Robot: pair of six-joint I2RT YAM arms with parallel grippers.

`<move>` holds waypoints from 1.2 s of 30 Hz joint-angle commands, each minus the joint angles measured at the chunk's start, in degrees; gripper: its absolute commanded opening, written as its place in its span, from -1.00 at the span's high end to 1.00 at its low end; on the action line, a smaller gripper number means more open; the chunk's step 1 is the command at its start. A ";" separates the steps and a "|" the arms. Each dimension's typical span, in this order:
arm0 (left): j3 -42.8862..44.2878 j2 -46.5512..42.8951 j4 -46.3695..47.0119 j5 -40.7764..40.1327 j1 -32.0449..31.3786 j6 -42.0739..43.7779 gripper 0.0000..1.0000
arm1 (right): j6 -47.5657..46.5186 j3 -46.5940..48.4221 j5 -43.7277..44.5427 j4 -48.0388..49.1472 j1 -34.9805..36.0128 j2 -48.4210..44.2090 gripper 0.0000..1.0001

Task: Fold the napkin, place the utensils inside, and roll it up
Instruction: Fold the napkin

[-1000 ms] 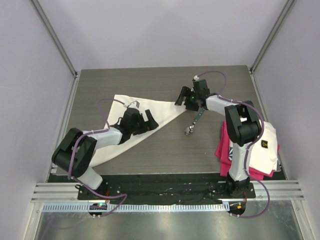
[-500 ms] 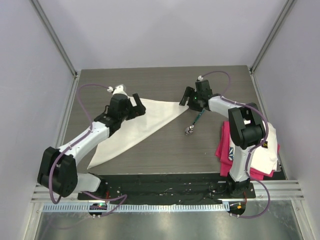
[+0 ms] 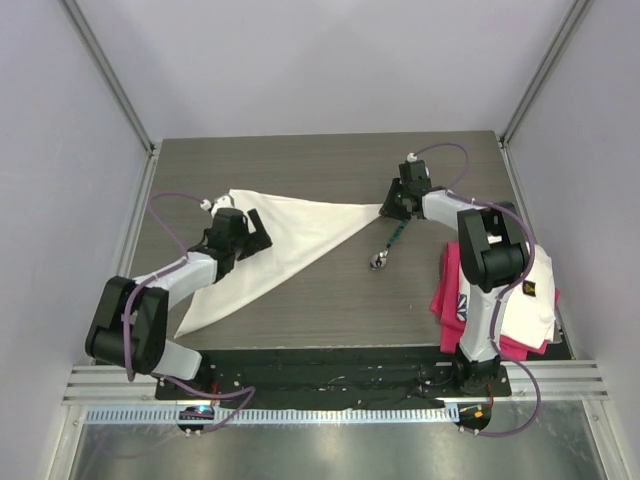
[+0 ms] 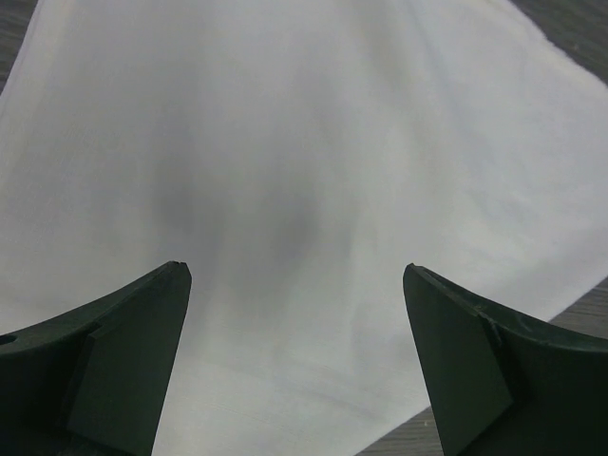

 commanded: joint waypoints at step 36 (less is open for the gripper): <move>7.93 5.01 7.72 3.01 4.16 -0.36 -1.00 | -7.05 2.17 -13.55 9.38 5.19 -8.40 -0.37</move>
